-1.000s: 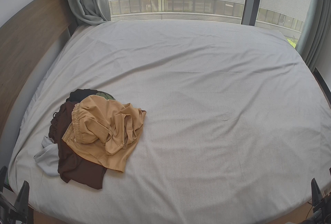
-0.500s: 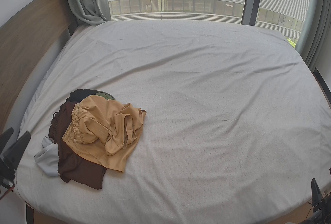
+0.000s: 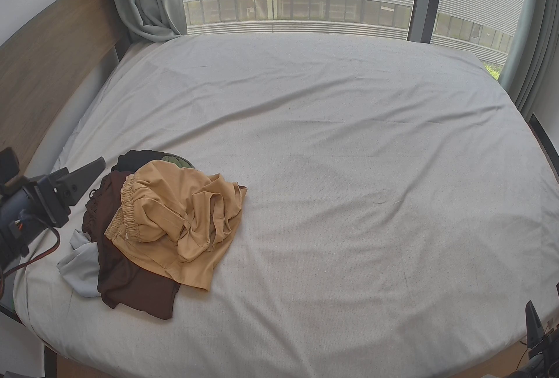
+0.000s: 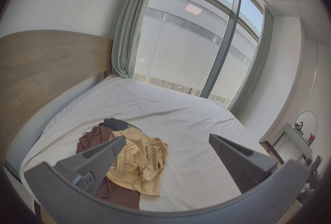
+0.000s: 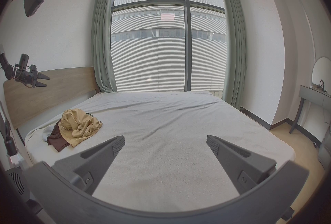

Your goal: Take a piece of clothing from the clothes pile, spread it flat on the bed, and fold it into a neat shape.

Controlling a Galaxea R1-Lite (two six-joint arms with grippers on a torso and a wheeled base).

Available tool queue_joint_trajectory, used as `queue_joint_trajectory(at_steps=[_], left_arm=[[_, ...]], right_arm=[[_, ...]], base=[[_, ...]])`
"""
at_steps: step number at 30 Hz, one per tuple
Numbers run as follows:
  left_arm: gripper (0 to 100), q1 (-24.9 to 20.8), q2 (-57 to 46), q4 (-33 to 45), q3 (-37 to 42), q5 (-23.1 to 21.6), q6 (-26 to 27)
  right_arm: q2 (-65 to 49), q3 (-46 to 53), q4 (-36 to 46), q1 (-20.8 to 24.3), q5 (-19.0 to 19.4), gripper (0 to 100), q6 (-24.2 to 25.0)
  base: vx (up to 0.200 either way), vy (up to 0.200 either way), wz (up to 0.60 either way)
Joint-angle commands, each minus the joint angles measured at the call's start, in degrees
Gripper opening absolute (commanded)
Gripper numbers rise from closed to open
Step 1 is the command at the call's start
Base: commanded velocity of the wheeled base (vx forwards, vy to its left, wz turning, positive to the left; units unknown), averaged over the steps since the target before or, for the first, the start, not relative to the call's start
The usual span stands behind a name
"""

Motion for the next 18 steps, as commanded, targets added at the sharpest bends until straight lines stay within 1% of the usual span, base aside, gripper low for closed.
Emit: queue_joint_trajectory(at_steps=[1,3,5,9,15,18], left_arm=[[100,4.3,9.1,-1.4,-1.7,-3.0,-0.4],[100,5.4,10.3,-1.9,-1.7,-3.7,-1.0],[100,8.0,13.2,-3.9,-1.5,-4.9,-1.7],[100,10.5,16.2,-6.5,-1.0,-7.8,-2.5],[100,11.8,19.7,-7.0,-1.0,-8.9,-2.5],[100,12.3,21.6,-7.1,-1.0,-11.0,-4.0]], right_arm=[[-0.6,1.0,0.0,0.0,0.0,100,-0.1],[-0.6,1.0,0.0,0.1,0.0,100,0.0],[-0.6,1.0,0.0,0.0,0.0,100,0.0],[-0.6,1.0,0.0,0.0,0.0,100,0.0],[-0.6,1.0,0.0,0.0,0.0,100,0.0],[-0.6,1.0,0.0,0.0,0.0,100,0.0]], base=[[0.000,0.000,0.00],[0.000,0.000,0.00],[0.000,0.000,0.00],[0.000,0.000,0.00],[0.000,0.000,0.00],[0.000,0.000,0.00]])
